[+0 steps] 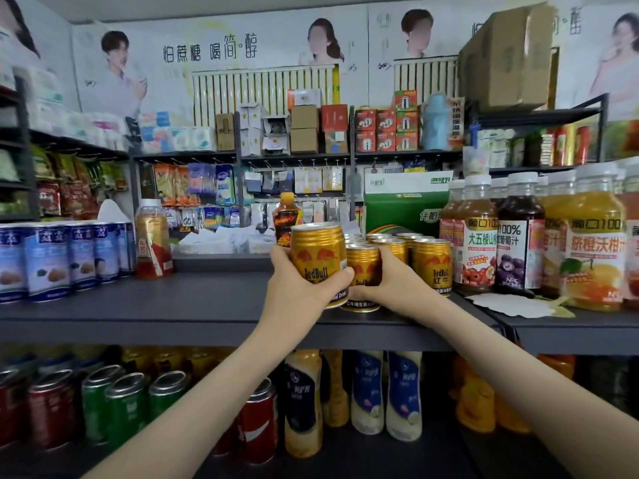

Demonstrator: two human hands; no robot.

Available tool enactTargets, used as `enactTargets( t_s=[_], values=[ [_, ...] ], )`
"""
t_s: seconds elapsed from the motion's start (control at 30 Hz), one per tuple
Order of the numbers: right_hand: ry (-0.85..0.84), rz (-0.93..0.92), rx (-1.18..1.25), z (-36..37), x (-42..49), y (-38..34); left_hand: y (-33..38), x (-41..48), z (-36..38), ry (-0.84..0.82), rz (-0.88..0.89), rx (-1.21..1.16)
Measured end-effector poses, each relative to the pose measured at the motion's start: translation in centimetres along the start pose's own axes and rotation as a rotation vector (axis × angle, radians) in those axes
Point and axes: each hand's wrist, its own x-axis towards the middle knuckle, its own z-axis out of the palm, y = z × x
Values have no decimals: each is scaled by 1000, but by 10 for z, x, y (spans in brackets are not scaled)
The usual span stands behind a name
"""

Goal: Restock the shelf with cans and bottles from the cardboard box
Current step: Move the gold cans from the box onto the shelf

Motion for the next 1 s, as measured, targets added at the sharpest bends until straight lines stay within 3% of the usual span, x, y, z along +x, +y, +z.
enactTargets(
  t_s=[0.07, 0.13, 0.2, 0.33, 0.4, 0.53, 0.7, 0.83, 1.0],
  values=[
    [54, -16, -20, -1, -1, -1, -3, 3, -1, -12, -2, 7],
    [216, -30, -7, -9, -6, -9, -6, 6, -1, -38, -4, -2],
    [287, -97, 137, -19, -17, -24, -8, 9, 1, -70, 7, -19],
    [-1, -144, 169, -21, -36, -45, -3, 10, 15, -138, 82, 23],
    [52, -135, 151, -19, -37, -39, 1, 11, 21, -185, 142, 105],
    [140, -71, 386, -33, -44, -23, 11, 14, 28, -332, 254, 260],
    [168, -10, 368, -53, -47, 0, 0, 30, 25, -176, 648, 723],
    [144, 44, 208, -56, -43, 16, -17, 45, 21, -246, 676, 944],
    [35, 64, 210, -53, -36, 27, -21, 53, 15, -277, 675, 927]
  ],
)
